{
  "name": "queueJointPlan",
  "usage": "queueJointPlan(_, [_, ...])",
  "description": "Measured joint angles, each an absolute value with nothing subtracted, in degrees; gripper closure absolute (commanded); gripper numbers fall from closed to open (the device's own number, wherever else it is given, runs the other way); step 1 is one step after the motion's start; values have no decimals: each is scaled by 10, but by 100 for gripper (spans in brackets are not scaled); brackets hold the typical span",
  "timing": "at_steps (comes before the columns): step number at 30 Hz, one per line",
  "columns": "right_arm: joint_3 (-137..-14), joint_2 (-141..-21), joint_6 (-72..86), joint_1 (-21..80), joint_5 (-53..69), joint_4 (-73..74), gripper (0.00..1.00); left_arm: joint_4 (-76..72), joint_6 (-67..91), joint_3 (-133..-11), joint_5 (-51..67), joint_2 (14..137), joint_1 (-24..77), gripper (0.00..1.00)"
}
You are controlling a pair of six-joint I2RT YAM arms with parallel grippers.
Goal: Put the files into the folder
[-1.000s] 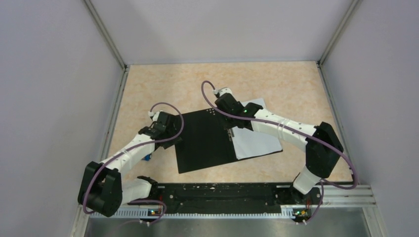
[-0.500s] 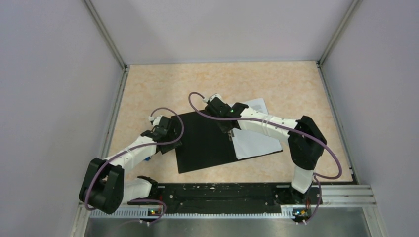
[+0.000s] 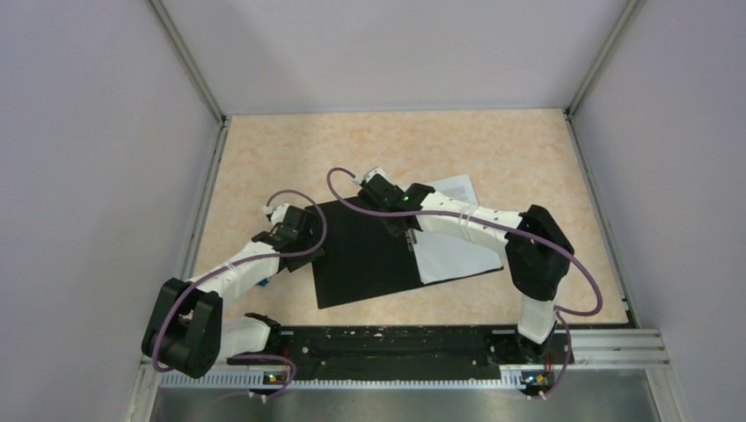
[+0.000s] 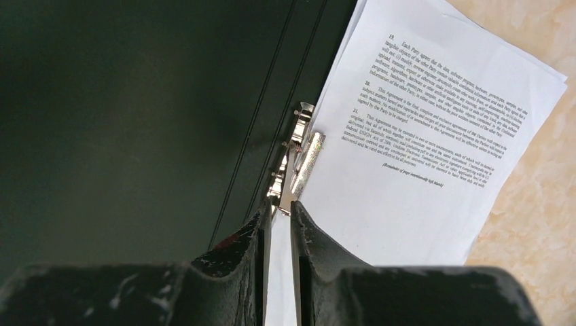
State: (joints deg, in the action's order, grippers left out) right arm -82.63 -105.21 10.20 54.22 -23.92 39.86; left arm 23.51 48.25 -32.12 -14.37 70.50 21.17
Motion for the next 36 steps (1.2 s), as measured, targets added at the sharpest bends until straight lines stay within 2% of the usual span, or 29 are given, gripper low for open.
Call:
queueJointPlan(20, [-823,-1067,95,542,-246,397,90,234,483,-322,-145,708,212,42])
queueJointPlan(36, [-743,-1033,103,543,-253,354,96,216,499,-343,-160,745,212,43])
